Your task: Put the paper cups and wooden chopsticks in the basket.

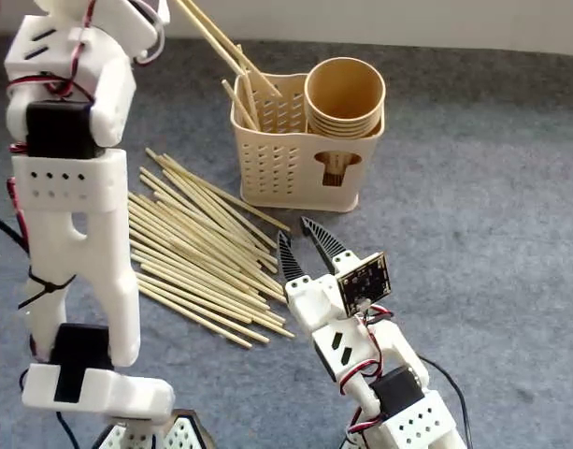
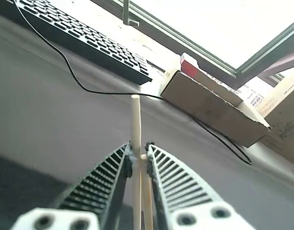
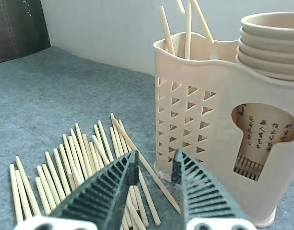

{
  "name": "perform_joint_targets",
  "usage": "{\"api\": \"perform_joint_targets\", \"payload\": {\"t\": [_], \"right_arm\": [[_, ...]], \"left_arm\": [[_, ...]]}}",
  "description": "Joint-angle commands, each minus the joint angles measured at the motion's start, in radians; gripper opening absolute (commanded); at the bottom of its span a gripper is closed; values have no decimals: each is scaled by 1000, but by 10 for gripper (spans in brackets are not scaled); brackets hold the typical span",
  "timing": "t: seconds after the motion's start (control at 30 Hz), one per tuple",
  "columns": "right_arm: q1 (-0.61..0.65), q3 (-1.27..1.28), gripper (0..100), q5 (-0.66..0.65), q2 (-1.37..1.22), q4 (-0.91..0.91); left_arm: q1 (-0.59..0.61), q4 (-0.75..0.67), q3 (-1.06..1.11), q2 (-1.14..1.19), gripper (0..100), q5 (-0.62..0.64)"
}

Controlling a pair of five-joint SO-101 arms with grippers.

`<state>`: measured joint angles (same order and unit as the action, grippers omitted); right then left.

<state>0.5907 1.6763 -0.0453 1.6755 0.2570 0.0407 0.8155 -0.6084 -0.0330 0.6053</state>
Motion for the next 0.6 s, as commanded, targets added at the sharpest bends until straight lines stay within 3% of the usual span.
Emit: {"api": "perform_joint_targets", "payload": {"t": [0.0,0.4,0.57], "right_arm": [[4,127,130,0,7,-25],[4,127,130,0,7,-25],[4,127,130,0,7,-25]], "left_arm": [[-70,-12,13,-10,5,-52],[-101,-11,163,-18,8,-106],[-111,-11,205,-19,8,-219]]}}
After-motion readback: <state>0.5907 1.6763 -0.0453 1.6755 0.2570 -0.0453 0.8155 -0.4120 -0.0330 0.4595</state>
